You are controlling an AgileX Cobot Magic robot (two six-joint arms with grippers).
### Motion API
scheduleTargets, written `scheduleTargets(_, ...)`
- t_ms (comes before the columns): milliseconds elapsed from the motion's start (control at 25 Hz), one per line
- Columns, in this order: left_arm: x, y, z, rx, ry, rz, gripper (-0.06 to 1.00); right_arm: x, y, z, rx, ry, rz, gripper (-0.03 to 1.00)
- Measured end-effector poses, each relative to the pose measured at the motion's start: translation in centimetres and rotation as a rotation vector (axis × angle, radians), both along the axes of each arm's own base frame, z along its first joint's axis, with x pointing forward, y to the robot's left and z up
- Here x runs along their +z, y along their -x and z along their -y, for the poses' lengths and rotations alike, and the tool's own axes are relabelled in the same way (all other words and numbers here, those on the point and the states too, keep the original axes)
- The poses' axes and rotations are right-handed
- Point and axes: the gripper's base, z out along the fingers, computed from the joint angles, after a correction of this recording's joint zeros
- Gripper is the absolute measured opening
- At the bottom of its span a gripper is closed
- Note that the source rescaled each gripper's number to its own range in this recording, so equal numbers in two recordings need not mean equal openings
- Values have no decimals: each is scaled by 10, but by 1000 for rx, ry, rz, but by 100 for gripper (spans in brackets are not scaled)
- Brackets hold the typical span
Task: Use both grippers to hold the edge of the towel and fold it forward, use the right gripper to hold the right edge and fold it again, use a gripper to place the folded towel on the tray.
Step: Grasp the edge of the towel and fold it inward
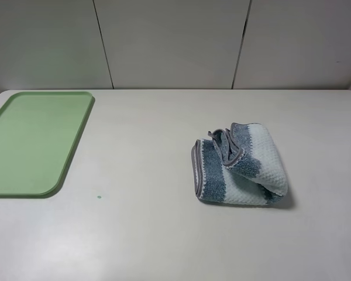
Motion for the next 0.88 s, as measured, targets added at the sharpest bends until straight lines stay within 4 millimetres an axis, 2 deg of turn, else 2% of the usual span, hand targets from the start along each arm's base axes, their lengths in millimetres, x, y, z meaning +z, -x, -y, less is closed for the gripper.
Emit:
scheduleTargets(240,-1,-42,16,-89,-25,-105,88,0,0,0,0,0,1,100)
scheduleTargets(440,-3,-77,32,-191,-15,-140,97,0,0,0,0,0,1,100)
scheduleTargets(560,-6,-96,43,-235,31,-152,99,0,0,0,0,0,1,100)
scheduleTargets(720,-15,-122,58,-261,91,-188,100,0,0,0,0,0,1,100)
scheduleTargets(880,-25,-143,82,-304,102,-203,100,0,0,0,0,0,1,100)
